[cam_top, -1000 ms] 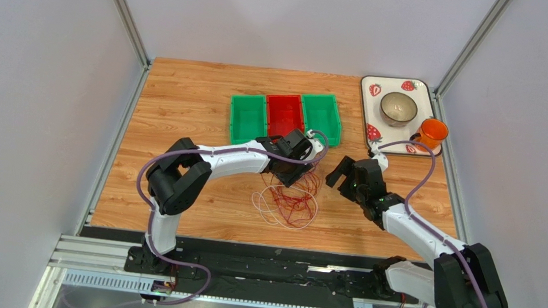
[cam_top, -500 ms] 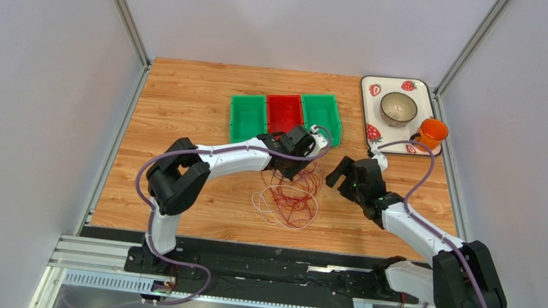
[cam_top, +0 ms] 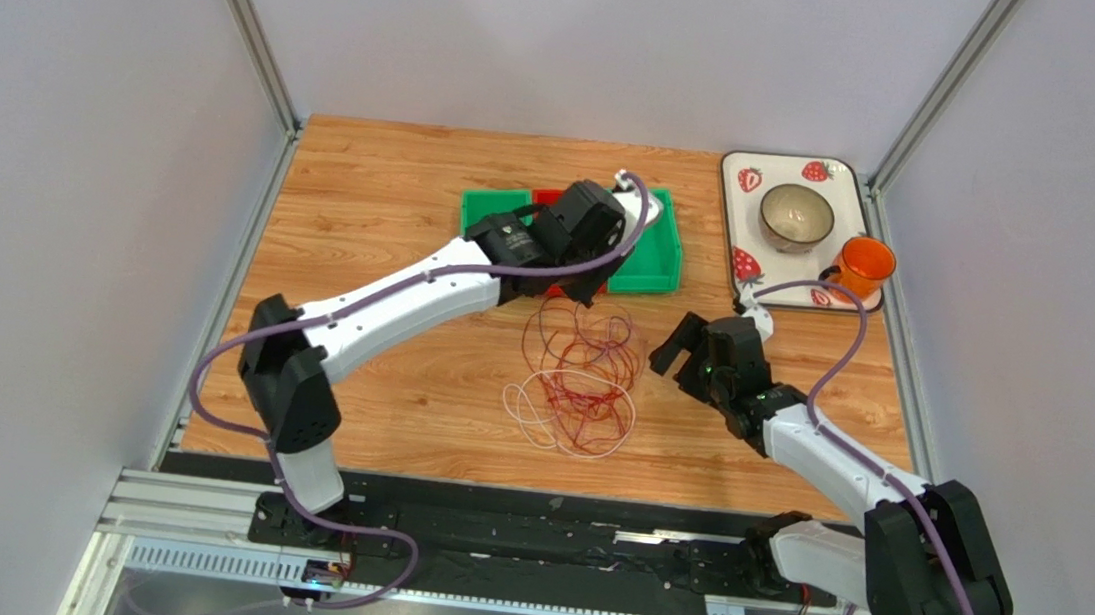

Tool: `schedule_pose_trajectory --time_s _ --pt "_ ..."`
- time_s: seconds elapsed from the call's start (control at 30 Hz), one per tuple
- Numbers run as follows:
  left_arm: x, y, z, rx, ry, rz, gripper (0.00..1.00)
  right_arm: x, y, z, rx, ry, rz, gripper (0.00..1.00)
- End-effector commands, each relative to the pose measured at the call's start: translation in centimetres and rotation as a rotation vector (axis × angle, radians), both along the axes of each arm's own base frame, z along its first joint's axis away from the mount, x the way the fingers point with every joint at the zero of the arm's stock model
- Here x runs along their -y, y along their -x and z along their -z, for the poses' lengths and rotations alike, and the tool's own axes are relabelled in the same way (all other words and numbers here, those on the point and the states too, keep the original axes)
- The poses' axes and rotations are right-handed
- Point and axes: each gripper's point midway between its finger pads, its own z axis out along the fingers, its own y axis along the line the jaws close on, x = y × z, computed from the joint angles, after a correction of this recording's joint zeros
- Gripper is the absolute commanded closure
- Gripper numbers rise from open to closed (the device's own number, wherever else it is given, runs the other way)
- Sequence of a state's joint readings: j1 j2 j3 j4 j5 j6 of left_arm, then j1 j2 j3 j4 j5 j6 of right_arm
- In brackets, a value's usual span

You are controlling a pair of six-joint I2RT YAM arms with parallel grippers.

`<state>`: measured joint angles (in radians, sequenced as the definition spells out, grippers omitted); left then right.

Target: Untangle the cables

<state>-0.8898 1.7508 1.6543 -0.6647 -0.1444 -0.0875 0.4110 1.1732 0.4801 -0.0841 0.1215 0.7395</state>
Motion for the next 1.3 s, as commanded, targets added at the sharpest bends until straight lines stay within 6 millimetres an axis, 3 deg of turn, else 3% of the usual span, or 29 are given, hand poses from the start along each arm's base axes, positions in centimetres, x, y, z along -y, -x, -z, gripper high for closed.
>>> schedule_pose_trajectory --time_s 0.0,0.07,0.1,0.17,0.2,0.27,0.3,0.47,0.53,0.57,0.63,0.67,0.73,0.8,0.9,0.97,1.07,1.13,1.17,1.23,1.27 --pt "-1.6 1.0 -9.2 0.097 0.099 -0.022 1.00 -0.8 -1.7 -2.1 0.069 -0.028 -0.015 0.14" --pt "-2.3 1.4 -11.4 0.123 0.111 -0.016 1.00 -0.8 -1.7 -2.1 0.069 -0.027 -0.015 0.14" --pt "-2.7 1.6 -14.1 0.164 0.155 -0.017 1.00 -0.9 -1.7 -2.1 0.069 -0.029 -0.016 0.14" --pt "-3.4 2.1 -16.4 0.204 0.177 -0.003 1.00 -0.8 -1.7 -2.1 0.068 -0.028 -0.015 0.14" --pt "-3.7 2.5 -19.1 0.244 0.223 0.010 1.00 -0.9 -1.7 -2.1 0.068 -0.030 -0.017 0.14" --pt "-4.6 2.9 -21.3 0.283 0.228 0.016 1.00 -0.9 -1.7 -2.1 0.067 -0.029 -0.018 0.14" --pt "-5.2 3.2 -24.0 0.329 0.269 0.012 1.00 -0.9 -1.7 -2.0 0.065 -0.027 -0.018 0.14" --pt "-6.5 5.7 -30.7 0.453 0.406 0.094 1.00 -0.9 -1.7 -2.1 0.066 -0.029 -0.017 0.14" --pt "-7.3 7.4 -33.9 0.515 0.504 0.131 1.00 -0.9 -1.7 -2.0 0.064 -0.027 -0.018 0.14" --pt "-7.0 8.4 -34.3 0.516 0.535 0.184 1.00 -0.9 -1.7 -2.0 0.062 -0.029 -0.018 0.14" --pt "-7.8 11.3 -37.8 0.601 0.650 0.286 1.00 -0.9 -1.7 -2.2 0.068 -0.030 -0.019 0.14" --pt "-7.0 12.4 -37.3 0.590 0.672 0.367 1.00 -0.9 -1.7 -2.1 0.065 -0.030 -0.020 0.14" --pt "-8.9 15.5 -41.3 0.722 0.805 0.438 1.00 -0.9 -1.7 -2.1 0.066 -0.028 -0.020 0.14" --pt "-10.2 17.9 -42.6 0.778 0.877 0.503 1.00 -0.9 -1.6 -2.1 0.067 -0.028 -0.020 0.14" --pt "-11.9 20.7 -46.2 0.891 0.975 0.574 1.00 -1.0 -1.7 -2.1 0.067 -0.029 -0.023 0.14" --pt "-12.0 21.4 -47.3 0.918 0.988 0.606 1.00 -1.1 -1.6 -2.2 0.068 -0.032 -0.031 0.14" --pt "-10.9 19.7 -46.3 0.888 0.954 0.569 1.00 -1.6 -1.7 -2.8 0.091 -0.052 -0.063 0.14" --pt "-10.1 18.4 -44.6 0.854 0.924 0.537 1.00 -2.3 -1.9 -4.1 0.127 -0.039 -0.135 0.14" --pt "-9.5 16.8 -42.2 0.811 0.891 0.478 1.00 -2.9 -1.7 -4.9 0.142 -0.056 -0.173 0.15" --pt "-9.5 15.0 -40.3 0.797 0.884 0.386 1.00 -3.1 -1.7 -6.4 0.167 -0.042 -0.216 0.14" --pt "-9.5 13.1 -37.2 0.758 0.840 0.291 1.00 -3.7 -1.3 -8.0 0.202 -0.064 -0.260 0.14"
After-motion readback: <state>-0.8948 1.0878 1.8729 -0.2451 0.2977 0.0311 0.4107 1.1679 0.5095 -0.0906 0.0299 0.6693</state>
